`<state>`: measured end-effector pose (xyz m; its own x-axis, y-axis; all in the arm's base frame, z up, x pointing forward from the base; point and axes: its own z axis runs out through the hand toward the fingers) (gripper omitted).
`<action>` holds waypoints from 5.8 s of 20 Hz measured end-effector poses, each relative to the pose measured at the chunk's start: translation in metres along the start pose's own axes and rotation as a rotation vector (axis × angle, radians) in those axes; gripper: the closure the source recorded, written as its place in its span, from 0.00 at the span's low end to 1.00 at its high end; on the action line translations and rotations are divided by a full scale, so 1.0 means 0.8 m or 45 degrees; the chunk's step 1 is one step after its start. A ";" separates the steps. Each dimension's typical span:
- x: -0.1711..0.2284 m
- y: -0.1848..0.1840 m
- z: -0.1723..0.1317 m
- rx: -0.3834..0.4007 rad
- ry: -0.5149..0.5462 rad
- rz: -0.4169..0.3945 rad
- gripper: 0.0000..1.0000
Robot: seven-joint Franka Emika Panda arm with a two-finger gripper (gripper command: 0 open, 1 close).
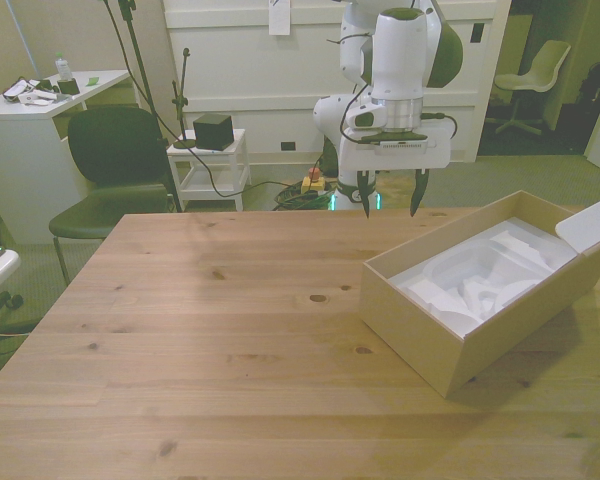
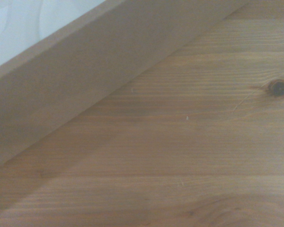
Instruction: Close the box
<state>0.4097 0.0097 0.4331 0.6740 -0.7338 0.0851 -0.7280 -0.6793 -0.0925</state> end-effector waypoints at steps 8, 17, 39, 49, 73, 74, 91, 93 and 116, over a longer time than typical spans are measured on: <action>-0.001 -0.020 -0.037 0.037 0.038 -0.016 0.00; -0.029 -0.091 -0.135 0.174 0.185 -0.150 0.00; -0.049 -0.240 -0.275 0.334 0.542 -0.453 0.00; -0.051 -0.309 -0.276 0.318 0.588 -0.526 0.00; -0.008 -0.425 -0.215 0.254 0.583 -0.574 0.00; -0.009 -0.429 -0.213 0.255 0.585 -0.580 0.00; -0.019 -0.495 -0.204 0.224 0.563 -0.633 0.00; -0.020 -0.505 -0.197 0.208 0.556 -0.640 0.00; -0.081 -0.381 -0.225 -0.049 0.206 -0.218 0.00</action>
<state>0.5652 0.2646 0.6344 0.7614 -0.5964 0.2541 -0.6112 -0.7911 -0.0255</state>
